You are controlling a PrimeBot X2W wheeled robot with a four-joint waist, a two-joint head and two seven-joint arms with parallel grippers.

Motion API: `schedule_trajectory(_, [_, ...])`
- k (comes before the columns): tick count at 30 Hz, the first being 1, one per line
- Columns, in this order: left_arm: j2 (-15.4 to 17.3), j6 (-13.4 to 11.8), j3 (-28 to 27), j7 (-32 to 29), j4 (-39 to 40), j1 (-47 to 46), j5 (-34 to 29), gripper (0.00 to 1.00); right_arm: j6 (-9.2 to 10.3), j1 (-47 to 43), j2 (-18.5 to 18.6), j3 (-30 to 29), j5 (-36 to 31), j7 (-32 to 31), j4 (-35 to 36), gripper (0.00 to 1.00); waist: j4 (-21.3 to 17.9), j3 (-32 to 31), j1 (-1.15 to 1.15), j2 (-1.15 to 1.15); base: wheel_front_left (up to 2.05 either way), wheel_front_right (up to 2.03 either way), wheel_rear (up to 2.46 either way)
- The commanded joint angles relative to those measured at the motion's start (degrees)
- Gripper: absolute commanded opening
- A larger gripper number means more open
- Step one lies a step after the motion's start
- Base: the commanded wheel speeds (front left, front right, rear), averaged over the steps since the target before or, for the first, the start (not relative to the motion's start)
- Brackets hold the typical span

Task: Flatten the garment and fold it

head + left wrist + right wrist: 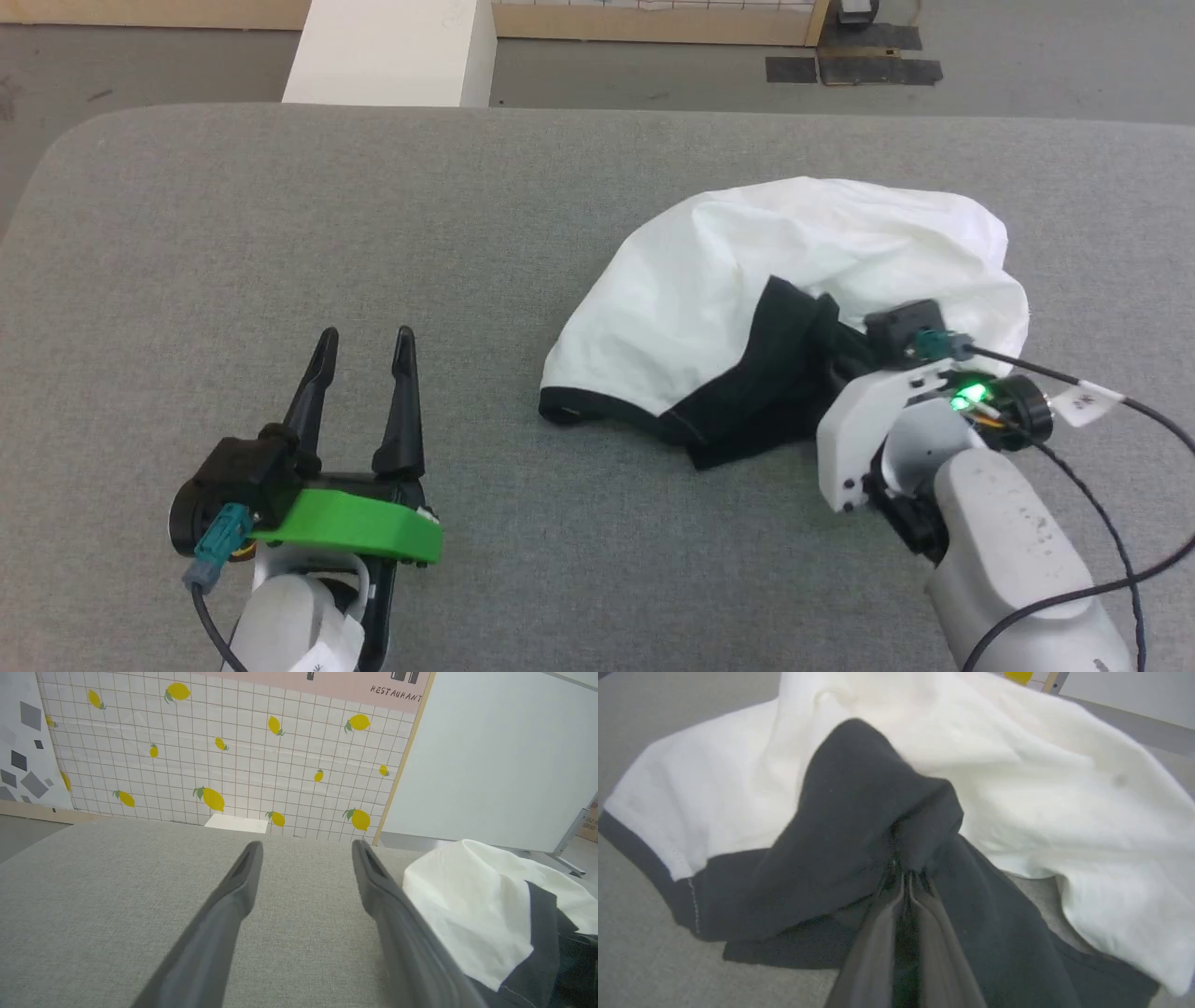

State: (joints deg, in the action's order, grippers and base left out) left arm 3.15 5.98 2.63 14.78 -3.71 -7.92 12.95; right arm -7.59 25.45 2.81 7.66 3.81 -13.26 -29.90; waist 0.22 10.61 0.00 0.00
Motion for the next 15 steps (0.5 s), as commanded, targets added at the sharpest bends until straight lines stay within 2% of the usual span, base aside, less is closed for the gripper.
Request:
schedule_trajectory(1, [-0.3,-0.1,0.1,0.2,-0.1,-1.1,0.4,1.00,0.10,1.0,0.1,-0.9,0.6,2.6,0.6,0.00,-0.3,-0.3,0.00,0.00,0.00,0.00,0.00])
schedule_trajectory(5, [-0.3,-0.1,0.2,0.2,-0.5,-0.7,0.5,1.00,0.10,-0.4,0.1,-5.1,2.2,9.9,5.3,0.00,-1.0,-1.8,0.00,0.00,0.00,0.00,0.00])
schedule_trajectory(8, [-0.3,-0.1,0.3,0.2,-0.5,0.0,0.5,1.00,0.10,-3.7,0.1,-11.4,1.7,13.0,11.3,0.00,-1.6,-3.2,0.00,0.00,0.00,0.00,0.00])
schedule_trajectory(11, [-0.3,0.0,0.2,0.2,-0.5,0.5,0.4,1.00,0.10,-7.8,0.1,-20.2,-0.6,12.4,17.6,0.00,-2.2,-4.1,0.00,0.00,0.00,0.00,0.00])
schedule_trajectory(15, [-0.3,0.2,0.1,0.2,-0.2,1.0,0.4,1.00,0.10,-13.5,0.1,-32.0,-4.4,6.5,23.7,0.00,-2.9,-4.5,0.00,0.00,0.00,0.00,0.00])
